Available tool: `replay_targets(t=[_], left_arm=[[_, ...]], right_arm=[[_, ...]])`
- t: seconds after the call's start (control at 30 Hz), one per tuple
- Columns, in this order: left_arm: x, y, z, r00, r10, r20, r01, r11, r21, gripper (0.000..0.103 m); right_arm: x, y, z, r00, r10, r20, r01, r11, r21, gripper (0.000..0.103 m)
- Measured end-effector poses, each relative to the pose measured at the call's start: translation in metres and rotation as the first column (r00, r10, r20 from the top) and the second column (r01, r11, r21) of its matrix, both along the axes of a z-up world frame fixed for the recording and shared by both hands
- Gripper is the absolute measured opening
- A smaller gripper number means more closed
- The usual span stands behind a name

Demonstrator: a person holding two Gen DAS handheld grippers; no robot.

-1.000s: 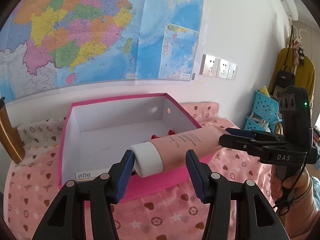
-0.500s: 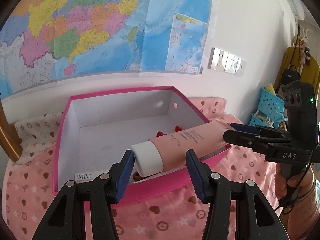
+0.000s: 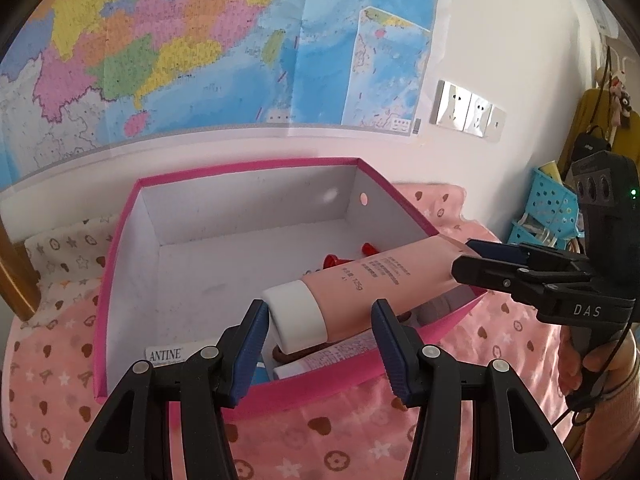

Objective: Organize rigid objects
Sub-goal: 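Lower the pink tube into the box and open the right gripper, then withdraw the right gripper and move it to the white-and-blue medicine box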

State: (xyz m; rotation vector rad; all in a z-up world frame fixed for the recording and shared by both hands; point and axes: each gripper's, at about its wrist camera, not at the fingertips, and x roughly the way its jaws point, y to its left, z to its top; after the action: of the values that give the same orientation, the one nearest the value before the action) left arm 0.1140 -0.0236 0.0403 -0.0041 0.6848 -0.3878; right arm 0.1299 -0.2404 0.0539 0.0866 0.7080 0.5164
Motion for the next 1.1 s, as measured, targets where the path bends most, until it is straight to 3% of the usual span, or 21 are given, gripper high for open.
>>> replay_targets(t=[0.57,0.7,0.9,1.1], left_arm=[[0.029,-0.004,-0.02,0.997,-0.004,-0.073,0.005,1.0,0.017,0.052],[0.03,-0.008,-0.022,0.998,-0.013,-0.068,0.015,0.999,0.04,0.052],[0.02,0.002,-0.02,0.999,-0.015,-0.047,0.015,1.0,0.019,0.052],[-0.005,0.018,-0.007,1.0,0.011,0.021,-0.011,1.0,0.012,0.061]], right_arm=[[0.015,0.01,-0.002,1.0,0.003,0.003,-0.002,0.998,-0.068,0.061],[0.015,0.018,0.0,1.0,0.0,0.03,0.003,0.994,-0.107,0.061],[0.007,0.015,-0.002,1.0,-0.001,0.024,0.003,0.996,-0.088,0.061],[-0.008,0.013,-0.003,1.0,0.012,0.021,-0.011,0.999,-0.049,0.061]])
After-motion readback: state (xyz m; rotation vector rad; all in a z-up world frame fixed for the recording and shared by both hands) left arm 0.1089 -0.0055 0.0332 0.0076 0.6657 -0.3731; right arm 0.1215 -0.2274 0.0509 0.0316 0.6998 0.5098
